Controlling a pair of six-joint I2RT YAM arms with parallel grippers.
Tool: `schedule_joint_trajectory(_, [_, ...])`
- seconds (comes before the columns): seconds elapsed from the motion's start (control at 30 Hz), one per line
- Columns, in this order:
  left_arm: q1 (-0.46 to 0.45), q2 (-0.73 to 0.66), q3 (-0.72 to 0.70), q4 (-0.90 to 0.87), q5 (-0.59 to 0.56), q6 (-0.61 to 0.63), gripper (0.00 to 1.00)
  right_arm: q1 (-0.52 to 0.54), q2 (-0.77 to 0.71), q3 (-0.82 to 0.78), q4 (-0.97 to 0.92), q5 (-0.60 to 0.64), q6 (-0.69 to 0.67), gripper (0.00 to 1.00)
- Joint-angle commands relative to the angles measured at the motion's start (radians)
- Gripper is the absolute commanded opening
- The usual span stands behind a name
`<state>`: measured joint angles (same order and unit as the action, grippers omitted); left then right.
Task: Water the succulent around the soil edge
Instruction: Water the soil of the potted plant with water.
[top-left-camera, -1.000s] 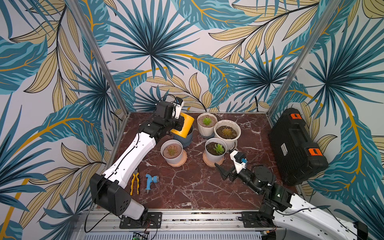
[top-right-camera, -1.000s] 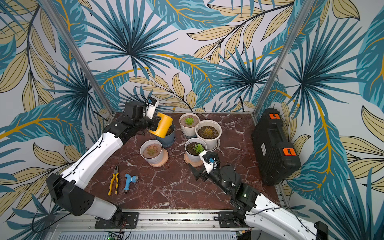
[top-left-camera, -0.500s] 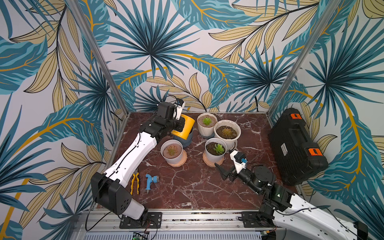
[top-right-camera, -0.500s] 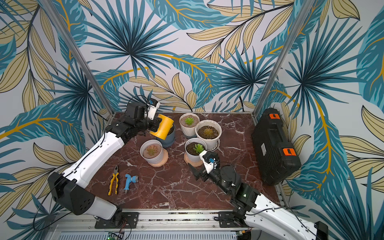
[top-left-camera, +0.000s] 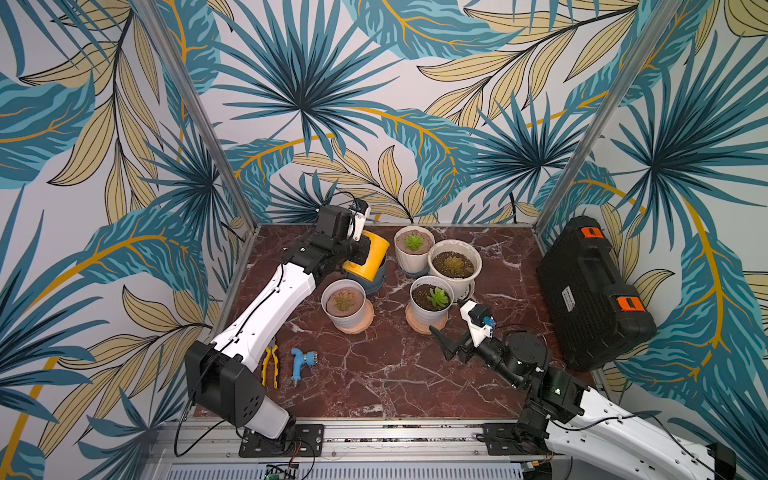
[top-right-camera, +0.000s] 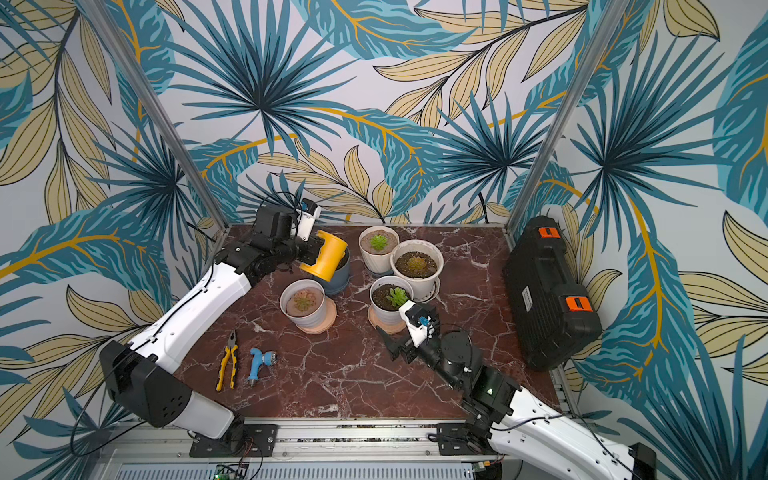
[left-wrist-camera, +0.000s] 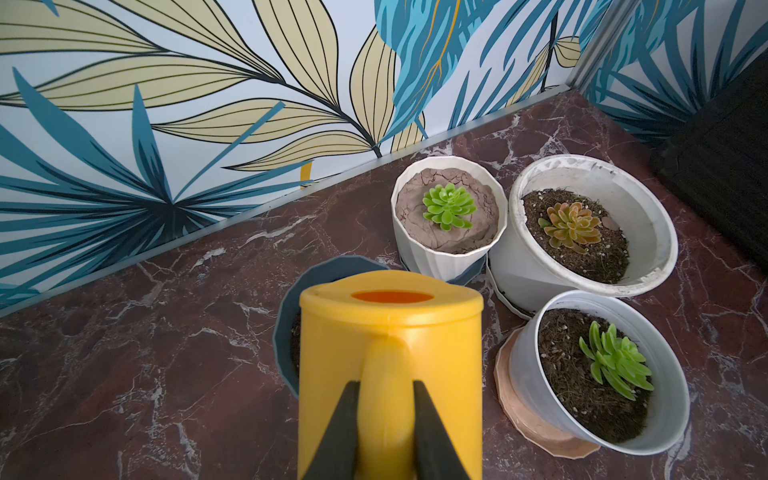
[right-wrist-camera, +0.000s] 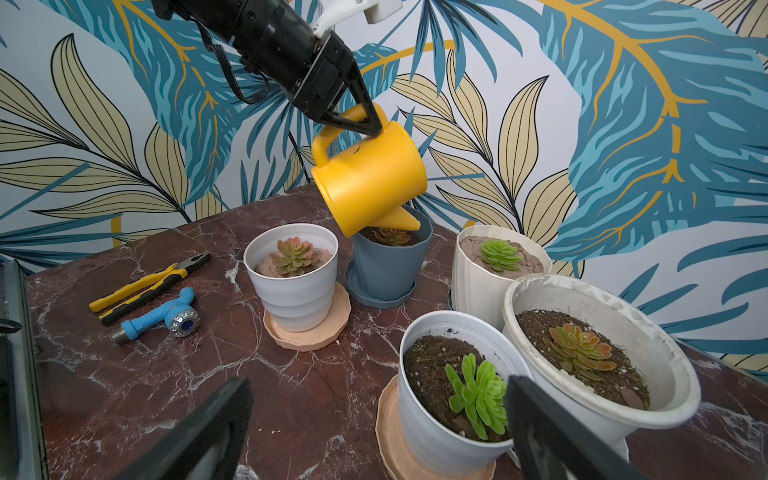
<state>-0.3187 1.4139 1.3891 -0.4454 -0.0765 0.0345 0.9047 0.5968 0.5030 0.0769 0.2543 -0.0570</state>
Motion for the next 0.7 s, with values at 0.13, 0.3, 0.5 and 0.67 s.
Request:
schedule_joint_trajectory(0.13, [0.008, 0.061, 0.086, -0.003, 0.017, 0.005, 0.0, 0.003, -0.006, 0.008, 0.004, 0.011, -0.01, 1.0])
schedule_joint_trajectory(0.3, [0.008, 0.08, 0.101, -0.023, 0.003, 0.02, 0.0, 0.002, -0.005, 0.009, 0.005, 0.011, -0.01, 0.99])
schedule_joint_trajectory(0.5, [0.008, 0.097, 0.114, -0.038, -0.003, 0.034, 0.0, 0.003, -0.003, 0.009, 0.004, 0.011, -0.011, 0.99])
schedule_joint_trajectory(0.67, [0.009, 0.087, 0.127, -0.024, 0.023, 0.025, 0.0, 0.003, -0.001, 0.009, 0.006, 0.01, -0.011, 0.99])
